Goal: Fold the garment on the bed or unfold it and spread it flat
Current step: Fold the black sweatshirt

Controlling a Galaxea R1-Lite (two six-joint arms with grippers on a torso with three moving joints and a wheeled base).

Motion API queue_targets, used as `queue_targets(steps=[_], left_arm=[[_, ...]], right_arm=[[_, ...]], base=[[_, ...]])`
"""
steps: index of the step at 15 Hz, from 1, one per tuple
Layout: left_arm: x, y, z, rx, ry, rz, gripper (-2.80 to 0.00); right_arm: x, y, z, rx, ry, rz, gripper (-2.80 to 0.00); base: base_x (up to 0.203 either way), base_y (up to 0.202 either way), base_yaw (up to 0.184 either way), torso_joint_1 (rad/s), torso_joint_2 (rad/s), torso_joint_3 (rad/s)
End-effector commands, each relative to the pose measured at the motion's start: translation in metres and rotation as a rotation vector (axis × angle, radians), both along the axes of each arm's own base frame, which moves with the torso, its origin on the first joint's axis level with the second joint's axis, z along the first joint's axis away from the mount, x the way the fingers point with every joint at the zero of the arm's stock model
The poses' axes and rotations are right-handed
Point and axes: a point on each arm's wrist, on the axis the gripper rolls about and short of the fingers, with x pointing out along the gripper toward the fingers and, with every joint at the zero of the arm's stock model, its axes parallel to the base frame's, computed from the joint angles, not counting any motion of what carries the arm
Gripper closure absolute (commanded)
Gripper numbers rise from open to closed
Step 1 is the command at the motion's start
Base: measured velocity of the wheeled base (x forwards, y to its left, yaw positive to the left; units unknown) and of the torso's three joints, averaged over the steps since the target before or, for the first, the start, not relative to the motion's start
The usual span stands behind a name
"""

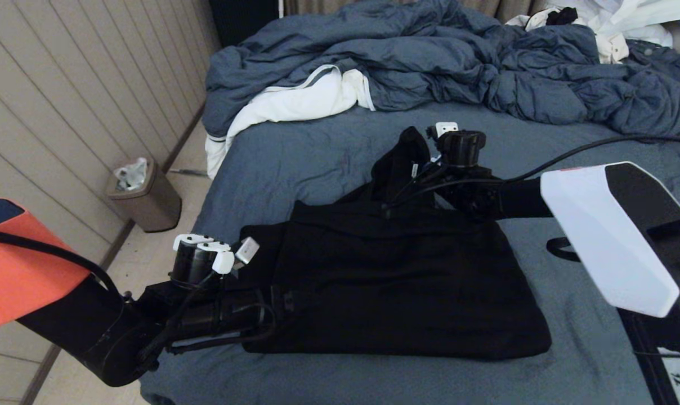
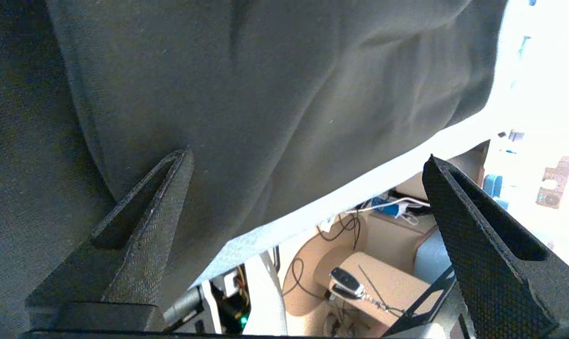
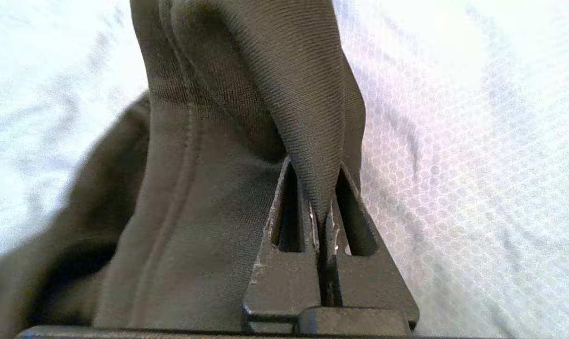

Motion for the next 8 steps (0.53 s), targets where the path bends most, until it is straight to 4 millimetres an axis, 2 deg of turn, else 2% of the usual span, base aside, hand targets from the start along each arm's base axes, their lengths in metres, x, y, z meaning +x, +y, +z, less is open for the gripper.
queue_targets(steps=[1, 3, 5, 8], left_arm=[[-0.002, -0.001, 0.0, -0.009, -0.008, -0.005, -2.8], [-0.006, -0.002, 0.0, -0.016, -0.019, -0.015, -2.8], [-0.008, -0.003, 0.001, -0.017, -0.02, -0.02, -2.8], [-0.008, -0.003, 0.0, -0.015, -0.017, -0.02, -2.8]], right_arm=[[-0.02, 0.001, 0.026, 0.009, -0.043, 0.009, 0.0], [-0.039, 0.004, 0.038, 0.002, -0.049, 0.027, 0.0], [-0.06, 0.011, 0.04, -0.014, -0.026, 0.055, 0.0], [-0.084, 0.018, 0.022, -0.065, 0.037, 0.098, 0.0]], base=[[0.0, 0.0, 0.0, 0.0, 0.0, 0.0], [0.0, 0.0, 0.0, 0.0, 0.0, 0.0], [0.0, 0.0, 0.0, 0.0, 0.0, 0.0], [0.0, 0.0, 0.0, 0.0, 0.0, 0.0]])
